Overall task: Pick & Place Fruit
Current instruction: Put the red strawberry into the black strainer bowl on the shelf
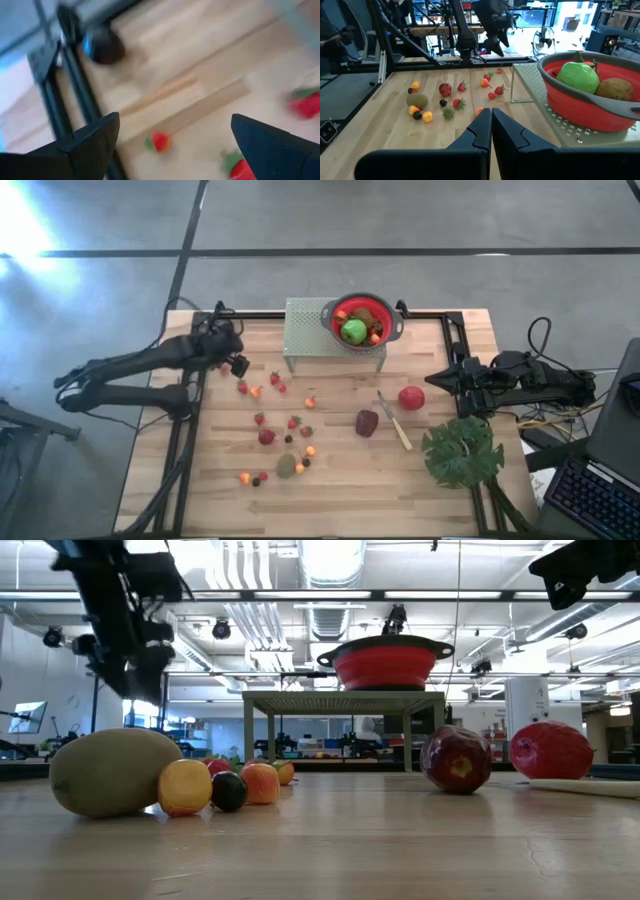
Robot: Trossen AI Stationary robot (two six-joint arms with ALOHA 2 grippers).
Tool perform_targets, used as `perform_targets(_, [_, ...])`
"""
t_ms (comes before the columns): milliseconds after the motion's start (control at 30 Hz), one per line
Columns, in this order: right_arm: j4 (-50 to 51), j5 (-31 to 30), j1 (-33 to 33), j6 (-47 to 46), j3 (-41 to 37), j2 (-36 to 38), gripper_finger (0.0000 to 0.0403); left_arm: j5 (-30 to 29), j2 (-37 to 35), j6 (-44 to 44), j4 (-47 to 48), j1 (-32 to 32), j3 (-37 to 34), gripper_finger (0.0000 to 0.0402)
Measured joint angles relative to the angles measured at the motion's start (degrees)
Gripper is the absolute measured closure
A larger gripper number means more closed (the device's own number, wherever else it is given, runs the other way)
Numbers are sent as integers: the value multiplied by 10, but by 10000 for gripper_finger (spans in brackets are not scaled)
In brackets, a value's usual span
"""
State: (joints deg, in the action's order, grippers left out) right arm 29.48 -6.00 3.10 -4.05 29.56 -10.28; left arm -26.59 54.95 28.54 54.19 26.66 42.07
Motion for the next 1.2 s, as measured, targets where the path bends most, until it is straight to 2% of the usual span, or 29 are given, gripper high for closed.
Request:
perform_targets(300, [0, 0, 0, 0, 0, 0, 394, 84, 94, -30, 24, 78, 19, 14])
perform_targets(367, [0, 0, 0, 0, 0, 0, 394, 81, 110, -65, 23, 90, 19, 14])
perform_targets(500, [0, 0, 0, 0, 0, 0, 394, 79, 136, -193, 23, 105, 19, 14])
perform_targets(667, [0, 0, 0, 0, 0, 0, 394, 79, 164, -285, 29, 105, 18, 14])
perform_targets(867, [0, 0, 0, 0, 0, 0, 394, 86, 197, -321, 55, 105, 18, 14])
perform_targets(1200, [0, 0, 0, 0, 0, 0, 394, 92, 267, -361, 45, 105, 18, 14])
